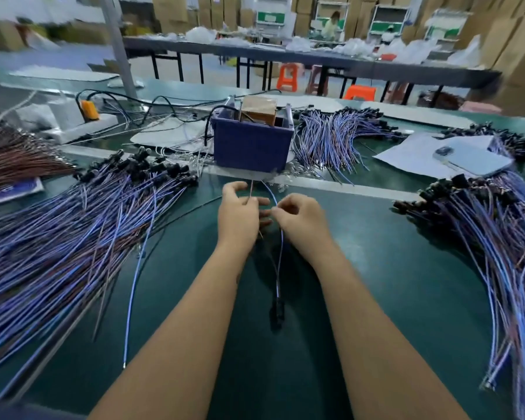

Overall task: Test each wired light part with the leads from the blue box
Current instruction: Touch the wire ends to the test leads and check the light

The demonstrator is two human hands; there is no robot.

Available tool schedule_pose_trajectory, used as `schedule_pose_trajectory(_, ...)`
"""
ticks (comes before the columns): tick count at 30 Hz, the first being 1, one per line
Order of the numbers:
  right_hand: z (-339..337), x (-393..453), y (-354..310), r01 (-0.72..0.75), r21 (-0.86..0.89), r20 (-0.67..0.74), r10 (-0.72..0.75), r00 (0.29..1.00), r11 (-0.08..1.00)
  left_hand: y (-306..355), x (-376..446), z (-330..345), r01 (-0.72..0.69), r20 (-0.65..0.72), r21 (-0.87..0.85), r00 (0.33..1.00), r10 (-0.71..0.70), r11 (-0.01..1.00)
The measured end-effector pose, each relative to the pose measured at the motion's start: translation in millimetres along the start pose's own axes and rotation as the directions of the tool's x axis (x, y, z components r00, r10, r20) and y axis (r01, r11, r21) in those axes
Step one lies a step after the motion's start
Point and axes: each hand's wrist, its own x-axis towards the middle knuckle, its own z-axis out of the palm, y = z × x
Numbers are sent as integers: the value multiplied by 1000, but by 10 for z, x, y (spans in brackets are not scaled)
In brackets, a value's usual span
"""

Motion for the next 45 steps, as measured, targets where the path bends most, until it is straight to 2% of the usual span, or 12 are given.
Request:
schedule_pose_trajectory(1, 15, -1, 21, 5, -143, -63, -15, 998, 990, 8, -5, -11, -9, -23, -1, 1000, 9, 1000)
schedule_pose_trajectory(3, 46, -16, 46, -17, -417, -74, -16, 997, 909, 9, 1, -39, -59, -60, 127, 996, 67, 990)
schedule_pose_trajectory(5, 68, -11, 17, -41, -535, -80, -2, 997, 844, 10, 11, -82, -102, -73, 281, 989, 127, 954)
schedule_pose_trajectory(7, 93, -4, -39, -80, -571, -109, 21, 994, 817, 26, -2, -125, -116, -69, 324, 987, 145, 939)
schedule_pose_trajectory(13, 195, -50, -104, -114, -549, -146, 39, 989, 828, 48, -103, -145, -154, -38, 297, 984, 173, 942)
schedule_pose_trajectory(19, 160, -109, -59, -63, -492, -132, -3, 991, 869, 76, -117, -162, -209, -47, 223, 973, 225, 952)
schedule_pose_trajectory(29, 196, -97, -70, -76, -570, -128, 3, 992, 818, 72, -86, -189, -196, -147, 99, 967, 209, 976)
schedule_pose_trajectory(45, 128, -96, -191, -106, -598, -91, 64, 994, 794, 17, -32, -184, -188, -161, 91, 966, 200, 978)
